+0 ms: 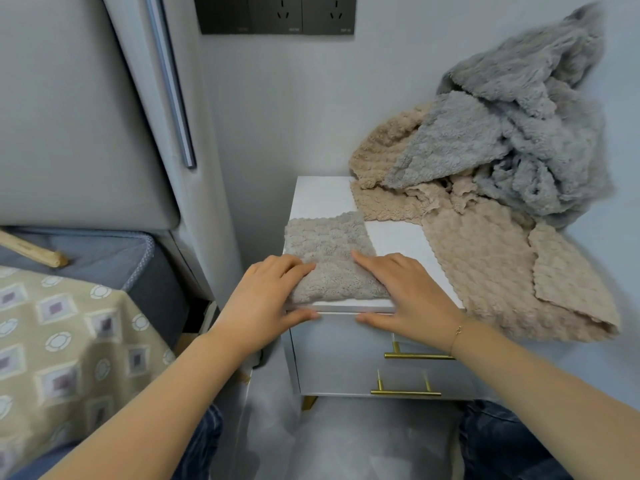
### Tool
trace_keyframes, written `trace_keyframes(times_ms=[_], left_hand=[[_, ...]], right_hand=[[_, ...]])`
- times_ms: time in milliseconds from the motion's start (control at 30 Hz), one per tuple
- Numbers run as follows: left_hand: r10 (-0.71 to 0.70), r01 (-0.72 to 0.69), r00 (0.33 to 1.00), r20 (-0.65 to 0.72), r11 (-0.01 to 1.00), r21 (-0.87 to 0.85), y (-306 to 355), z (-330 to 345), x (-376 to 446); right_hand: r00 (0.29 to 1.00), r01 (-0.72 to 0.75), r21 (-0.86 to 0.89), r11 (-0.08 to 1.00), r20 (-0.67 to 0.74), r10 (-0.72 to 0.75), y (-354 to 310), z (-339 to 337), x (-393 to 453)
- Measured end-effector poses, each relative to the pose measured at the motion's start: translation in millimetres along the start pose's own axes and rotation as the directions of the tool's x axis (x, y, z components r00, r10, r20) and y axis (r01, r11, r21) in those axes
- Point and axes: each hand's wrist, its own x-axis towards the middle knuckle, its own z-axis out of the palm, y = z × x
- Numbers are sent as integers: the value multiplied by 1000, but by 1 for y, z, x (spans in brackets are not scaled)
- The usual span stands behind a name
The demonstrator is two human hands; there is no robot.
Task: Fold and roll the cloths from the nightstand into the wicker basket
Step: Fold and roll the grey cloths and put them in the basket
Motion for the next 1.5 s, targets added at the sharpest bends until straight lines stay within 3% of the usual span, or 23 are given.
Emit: trace_keyframes(times_ms=[167,333,433,533,667,833,1000,1200,1367,1433,1500], left_hand=[[17,-21,995,-94,999,-45,9,-5,-7],[-134,111,987,-85,964,-242,17,-17,-12],[-284,270,958,26,873,-407,18,-18,-13],[-368,372,922,120,755,-540,18,-22,-10],[-444,448,878,180,628,-636,17,-23,-5],[-523,520,818,238,497,-695,12,-13,0],[-662,586,723,199,435,-684,16,-13,11],[-701,606,675,230,351,-714,19,-9,15],[-730,635,655,197,389,-667,14,1,18],[-752,626,649,117,440,-644,11,6,19],[-710,560,704,4,552,-618,11,5,17]], right_hand=[[992,17,7,1000,-124,-16,-2,-1,-12],[989,-101,151,983,-92,116,-5,-6,-20],[973,-199,313,929,-52,226,-8,-12,-19],[965,-185,377,908,-105,240,-11,-13,-15],[937,-301,515,803,4,349,-12,-17,-5],[887,-351,509,786,-90,454,-6,-9,7],[860,-353,486,800,-168,482,-3,-2,16],[814,-457,381,803,-185,551,1,1,25],[829,-493,182,851,-200,523,4,-2,31],[873,-390,101,915,-276,402,6,-3,34],[915,-189,75,979,-348,203,6,-5,37]])
